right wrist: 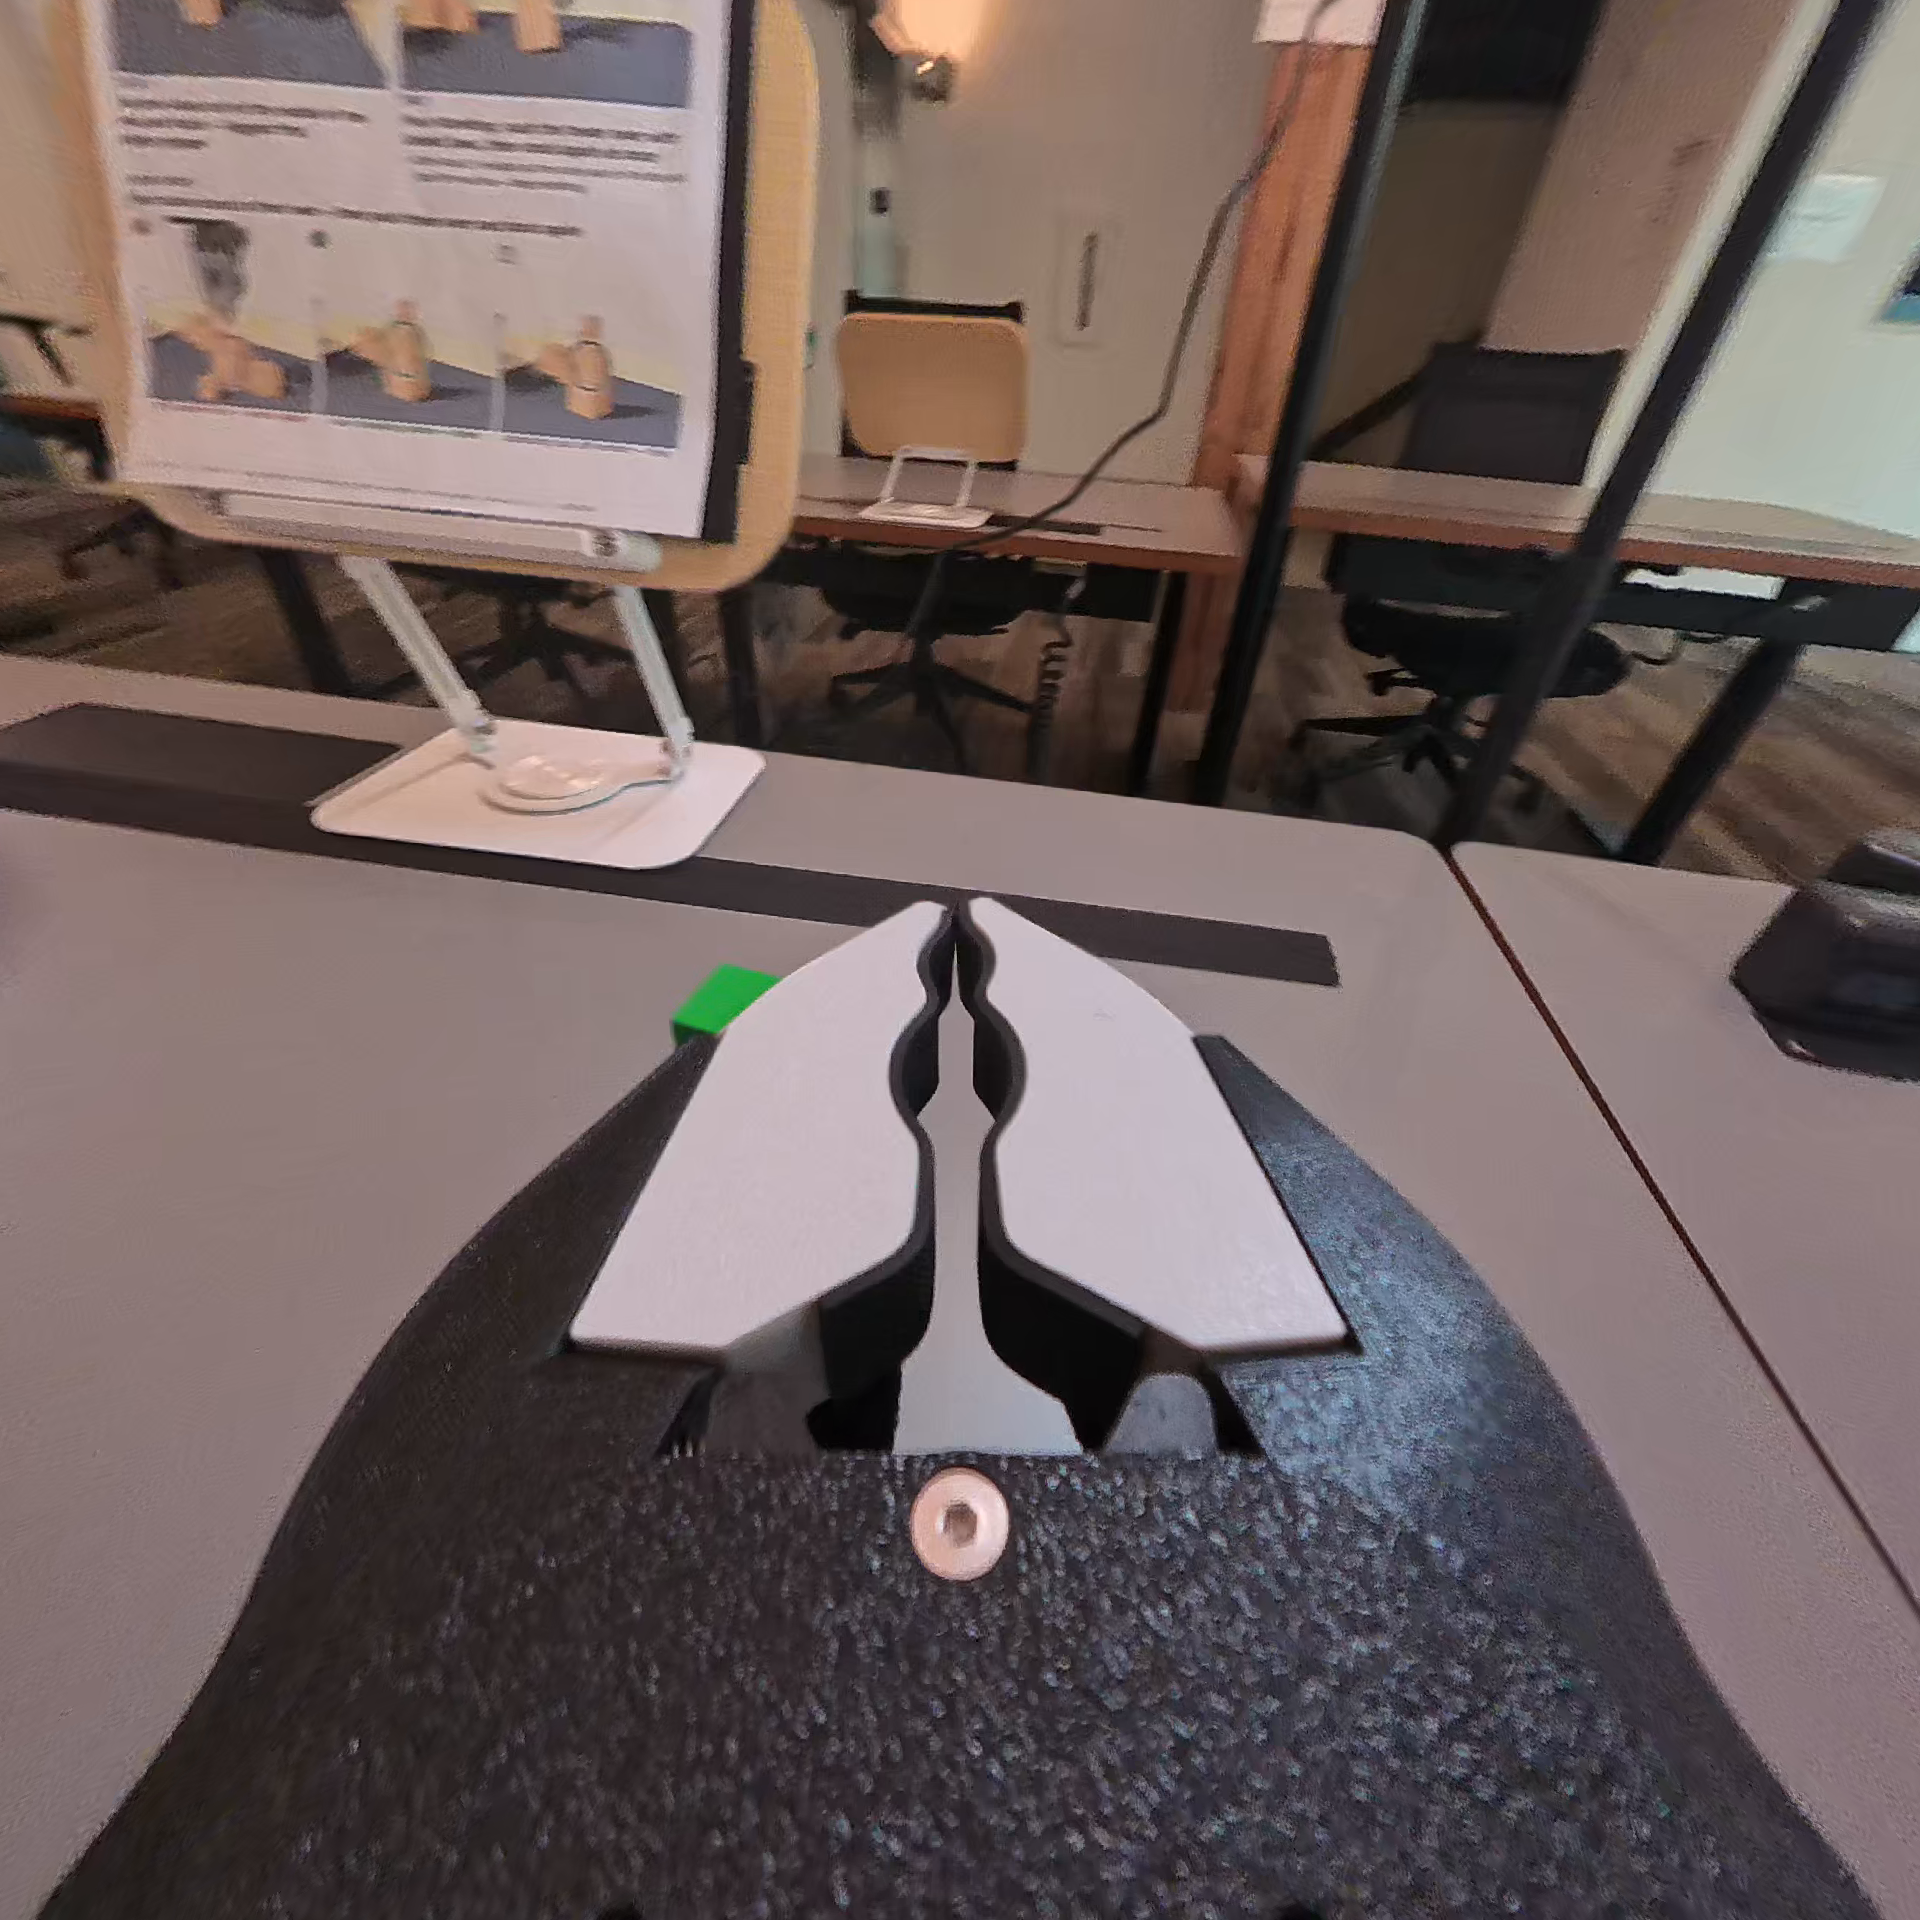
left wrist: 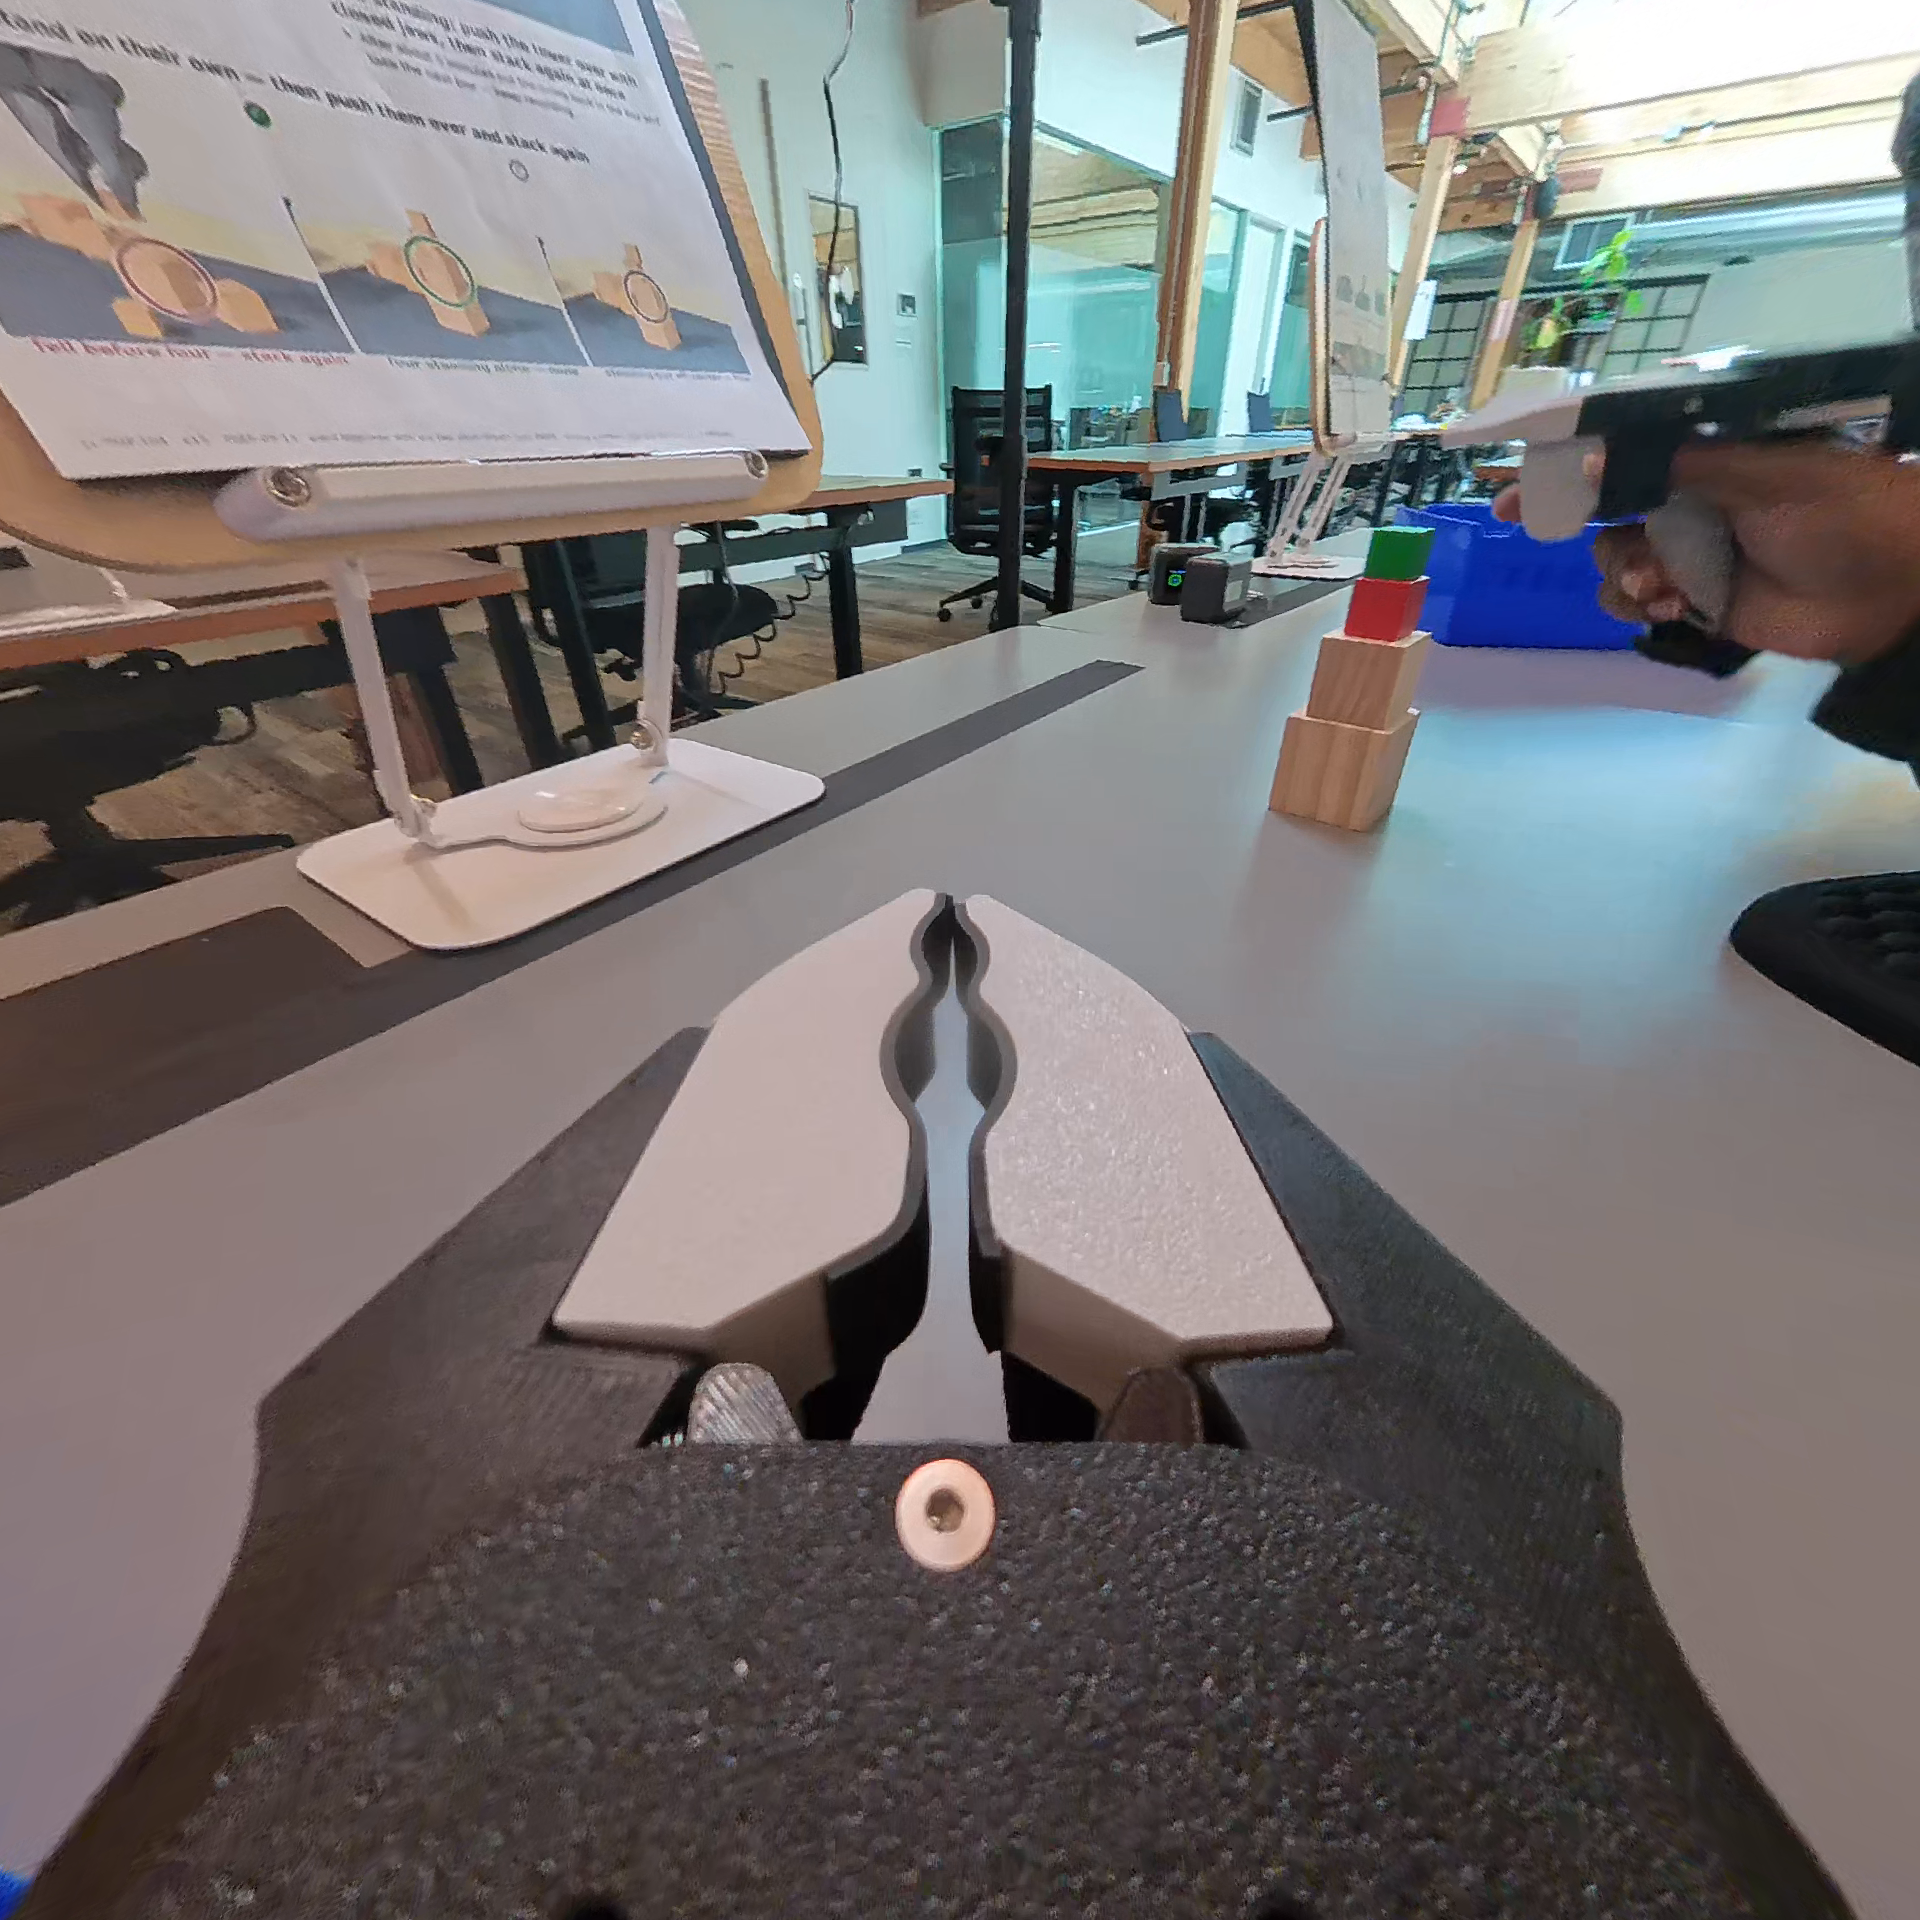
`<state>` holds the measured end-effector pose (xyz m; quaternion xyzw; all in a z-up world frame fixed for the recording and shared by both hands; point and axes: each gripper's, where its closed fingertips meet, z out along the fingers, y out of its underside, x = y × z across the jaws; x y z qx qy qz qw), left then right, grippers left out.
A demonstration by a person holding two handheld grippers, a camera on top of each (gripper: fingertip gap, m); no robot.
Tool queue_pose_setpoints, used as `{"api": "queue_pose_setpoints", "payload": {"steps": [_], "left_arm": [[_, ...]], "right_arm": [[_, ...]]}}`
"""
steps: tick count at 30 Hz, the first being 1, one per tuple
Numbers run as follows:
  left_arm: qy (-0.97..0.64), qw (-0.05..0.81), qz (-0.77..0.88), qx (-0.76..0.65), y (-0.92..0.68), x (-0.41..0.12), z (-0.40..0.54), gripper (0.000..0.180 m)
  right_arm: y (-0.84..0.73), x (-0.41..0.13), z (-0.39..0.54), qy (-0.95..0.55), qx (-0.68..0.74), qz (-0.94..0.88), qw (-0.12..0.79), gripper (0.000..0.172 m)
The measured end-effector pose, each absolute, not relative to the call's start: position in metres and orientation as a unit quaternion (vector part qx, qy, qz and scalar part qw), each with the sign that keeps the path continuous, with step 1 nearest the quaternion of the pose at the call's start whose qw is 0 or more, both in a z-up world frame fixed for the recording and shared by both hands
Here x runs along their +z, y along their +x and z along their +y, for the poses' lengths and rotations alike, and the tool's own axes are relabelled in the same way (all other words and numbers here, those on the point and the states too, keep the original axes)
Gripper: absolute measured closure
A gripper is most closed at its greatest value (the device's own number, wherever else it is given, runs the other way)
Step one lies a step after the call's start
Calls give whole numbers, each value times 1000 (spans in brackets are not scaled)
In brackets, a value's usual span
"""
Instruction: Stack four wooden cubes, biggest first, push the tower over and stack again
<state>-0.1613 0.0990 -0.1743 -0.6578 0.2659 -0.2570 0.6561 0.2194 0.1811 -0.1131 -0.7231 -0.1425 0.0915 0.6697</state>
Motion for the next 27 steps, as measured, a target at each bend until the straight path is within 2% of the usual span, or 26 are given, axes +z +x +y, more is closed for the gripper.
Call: {"api": "queue_pose_setpoints", "payload": {"steps": [4,9,17,23,27], "left_arm": [[-654,675,246,-237,-170,-167,102,180],[-655,688,236,-206,-178,-167,107,180],[-659,712,195,-146,-196,-156,112,180],[-702,692,133,-102,-220,-163,122,180],[-683,690,162,-175,-203,-162,117,180]], "right_arm": [[240,-152,185,-717,67,-99,687,171],[235,-191,195,-768,73,-138,621,171],[233,-198,195,-780,81,-133,606,172],[241,-199,197,-780,74,-125,608,172],[238,-206,198,-776,49,-165,607,171]]}}
